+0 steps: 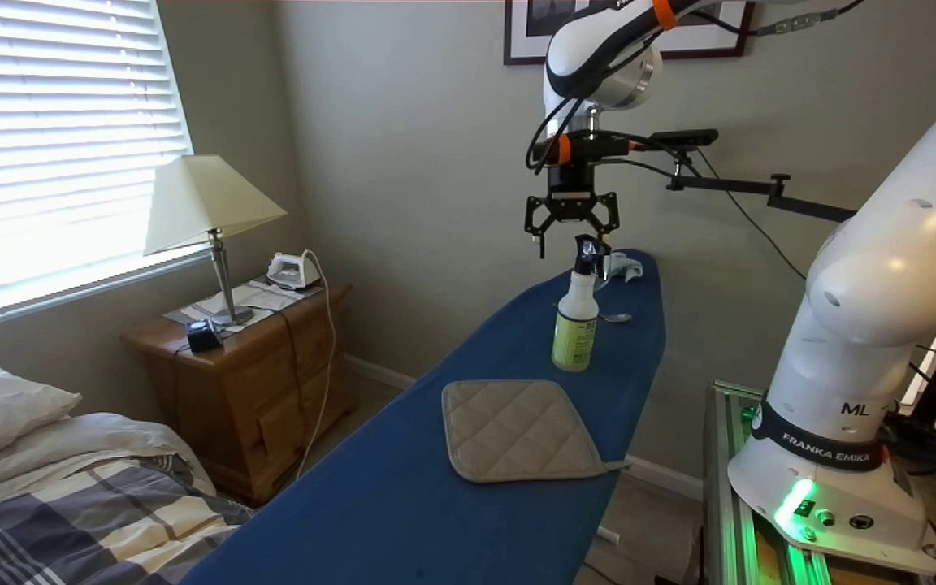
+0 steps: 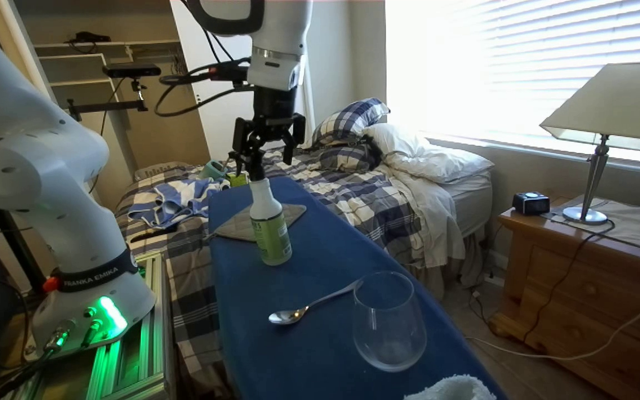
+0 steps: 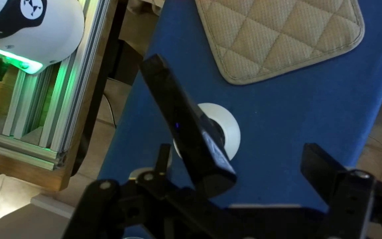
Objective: Put the spray bottle upright
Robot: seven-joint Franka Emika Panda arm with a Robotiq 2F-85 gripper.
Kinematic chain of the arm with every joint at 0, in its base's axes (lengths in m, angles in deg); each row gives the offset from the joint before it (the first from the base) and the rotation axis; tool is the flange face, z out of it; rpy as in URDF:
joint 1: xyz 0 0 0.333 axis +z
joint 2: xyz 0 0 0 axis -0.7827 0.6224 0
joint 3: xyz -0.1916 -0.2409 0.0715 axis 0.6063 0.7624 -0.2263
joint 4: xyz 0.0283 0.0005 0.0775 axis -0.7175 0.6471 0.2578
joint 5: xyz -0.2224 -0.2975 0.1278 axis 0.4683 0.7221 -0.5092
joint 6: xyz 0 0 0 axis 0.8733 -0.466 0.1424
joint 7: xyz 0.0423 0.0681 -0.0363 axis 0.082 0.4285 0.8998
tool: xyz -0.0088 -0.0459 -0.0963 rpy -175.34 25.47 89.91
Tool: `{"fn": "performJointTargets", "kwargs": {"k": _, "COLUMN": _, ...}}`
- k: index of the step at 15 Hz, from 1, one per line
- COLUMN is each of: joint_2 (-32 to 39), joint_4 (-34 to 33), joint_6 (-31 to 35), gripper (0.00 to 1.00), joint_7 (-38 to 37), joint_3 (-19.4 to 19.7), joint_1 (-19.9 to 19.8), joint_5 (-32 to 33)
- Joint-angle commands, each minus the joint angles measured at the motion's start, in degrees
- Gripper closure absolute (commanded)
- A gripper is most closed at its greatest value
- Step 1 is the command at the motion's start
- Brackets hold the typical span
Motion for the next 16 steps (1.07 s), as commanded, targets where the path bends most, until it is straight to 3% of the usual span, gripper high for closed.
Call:
{"fn": "performJointTargets", "kwargs": {"k": 1, "joint_2": -2.03, "joint_4": -0.83, "joint_6": 0.85, "gripper": 0.0, "joint_7": 3.7, "joint_3": -0.5, "joint_1": 1.14, "joint_5": 3.57}}
{"fn": "performJointTargets", "kwargs": {"k": 16, "joint_2": -8.97, "joint_4": -6.68, "joint_6": -4.78, "gripper": 0.0, "joint_7": 21.63, "joint_3": -3.88, "joint_1": 4.06, "joint_5": 7.33}}
